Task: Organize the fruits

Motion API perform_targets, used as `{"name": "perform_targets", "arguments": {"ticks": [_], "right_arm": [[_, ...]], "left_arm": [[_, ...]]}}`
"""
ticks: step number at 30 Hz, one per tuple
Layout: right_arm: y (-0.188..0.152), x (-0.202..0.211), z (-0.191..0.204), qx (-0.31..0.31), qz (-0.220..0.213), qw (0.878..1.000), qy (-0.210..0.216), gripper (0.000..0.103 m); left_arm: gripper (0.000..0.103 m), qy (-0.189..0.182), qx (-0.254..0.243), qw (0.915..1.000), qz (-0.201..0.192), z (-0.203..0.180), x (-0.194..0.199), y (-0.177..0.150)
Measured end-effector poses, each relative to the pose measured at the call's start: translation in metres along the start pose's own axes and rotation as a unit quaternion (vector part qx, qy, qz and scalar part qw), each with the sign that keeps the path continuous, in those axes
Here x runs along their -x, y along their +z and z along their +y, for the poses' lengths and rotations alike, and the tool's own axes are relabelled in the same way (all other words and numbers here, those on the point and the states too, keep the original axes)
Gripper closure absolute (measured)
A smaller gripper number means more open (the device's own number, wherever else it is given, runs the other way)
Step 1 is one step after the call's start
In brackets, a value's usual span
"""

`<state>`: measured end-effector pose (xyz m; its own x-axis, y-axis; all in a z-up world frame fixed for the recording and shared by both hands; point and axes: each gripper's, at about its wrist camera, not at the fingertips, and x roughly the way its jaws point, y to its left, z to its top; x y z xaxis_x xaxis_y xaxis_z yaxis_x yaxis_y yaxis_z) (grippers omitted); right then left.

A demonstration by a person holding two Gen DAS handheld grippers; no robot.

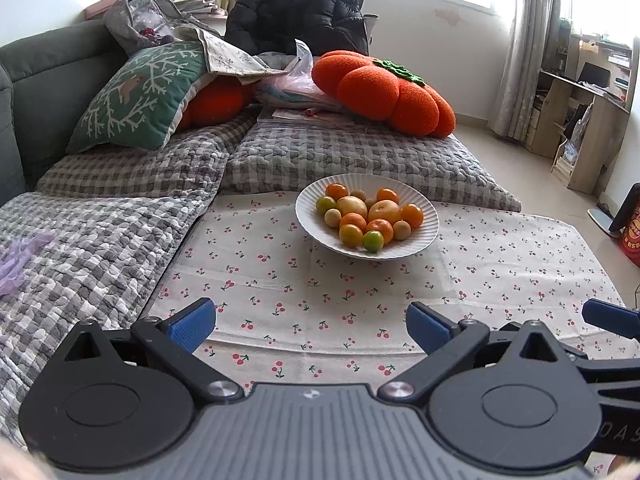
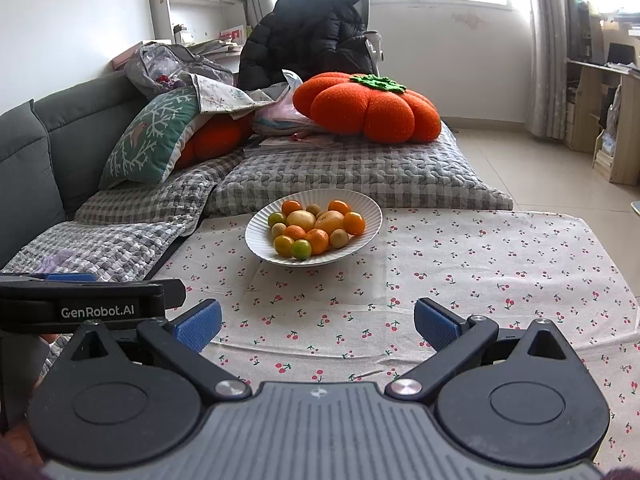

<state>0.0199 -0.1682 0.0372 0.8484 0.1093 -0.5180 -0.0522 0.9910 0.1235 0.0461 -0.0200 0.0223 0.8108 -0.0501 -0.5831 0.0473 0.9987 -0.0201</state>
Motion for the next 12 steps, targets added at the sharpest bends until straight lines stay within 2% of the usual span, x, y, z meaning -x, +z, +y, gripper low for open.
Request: {"name": "perform_targets", "arguments": {"ticks": [12], "right_arm": [[-0.0003,-0.0017,-0.0005,0.002,0.002,1.000,0.000,0.000]], "left_arm": [[0.004,0.007,-0.004,1.0000,0.002,0.0006,-0.0011,-0.0002]]}}
